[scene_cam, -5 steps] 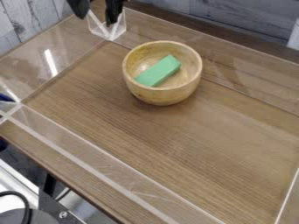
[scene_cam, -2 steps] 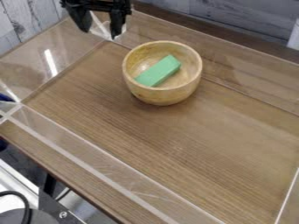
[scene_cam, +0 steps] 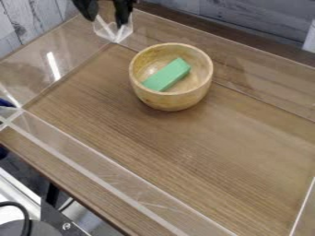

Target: Put the green block in the brown bowl

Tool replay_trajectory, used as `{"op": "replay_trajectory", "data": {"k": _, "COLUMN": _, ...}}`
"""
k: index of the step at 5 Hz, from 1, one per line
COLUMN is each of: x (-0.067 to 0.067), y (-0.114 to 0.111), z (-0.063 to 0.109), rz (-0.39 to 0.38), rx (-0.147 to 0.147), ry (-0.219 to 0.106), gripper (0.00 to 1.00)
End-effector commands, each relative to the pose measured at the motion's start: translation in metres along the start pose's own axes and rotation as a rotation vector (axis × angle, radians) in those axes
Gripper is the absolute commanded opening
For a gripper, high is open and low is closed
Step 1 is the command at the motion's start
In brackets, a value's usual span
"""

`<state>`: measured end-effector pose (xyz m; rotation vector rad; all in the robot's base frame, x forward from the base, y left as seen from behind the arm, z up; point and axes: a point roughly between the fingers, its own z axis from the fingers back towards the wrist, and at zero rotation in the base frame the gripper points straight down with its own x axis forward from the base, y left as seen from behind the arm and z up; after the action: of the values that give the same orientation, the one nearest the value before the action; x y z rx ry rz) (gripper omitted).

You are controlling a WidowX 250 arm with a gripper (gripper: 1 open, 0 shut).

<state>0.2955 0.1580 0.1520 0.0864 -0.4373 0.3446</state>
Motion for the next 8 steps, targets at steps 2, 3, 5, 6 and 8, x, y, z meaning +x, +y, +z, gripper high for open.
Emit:
{"op": "replay_trajectory", "data": {"k": 2, "x": 0.005, "y": -0.008, "z": 0.026, "rz": -0.011, "rx": 0.045, "ry": -0.095, "gripper": 1.0}}
{"op": "replay_trajectory", "data": {"k": 3, "x": 0.009, "y": -0.021, "z": 0.026, "rz": -0.064, "rx": 0.028, "ry": -0.112, "gripper": 0.0}}
{"op": "replay_trajectory", "data": {"k": 5, "x": 0.006, "y": -0.018, "z": 0.006, "rz": -0.106, "rx": 0.055, "ry": -0.121, "gripper": 1.0}}
{"op": "replay_trajectory", "data": {"k": 6, "x": 0.001, "y": -0.001, "z": 0.001, "rz": -0.088, "rx": 0.088, "ry": -0.133, "gripper": 1.0}}
{"op": "replay_trajectory", "data": {"k": 8, "x": 0.013, "y": 0.011, "z": 0.031, "rz": -0.078, "rx": 0.045, "ry": -0.07, "gripper": 1.0}}
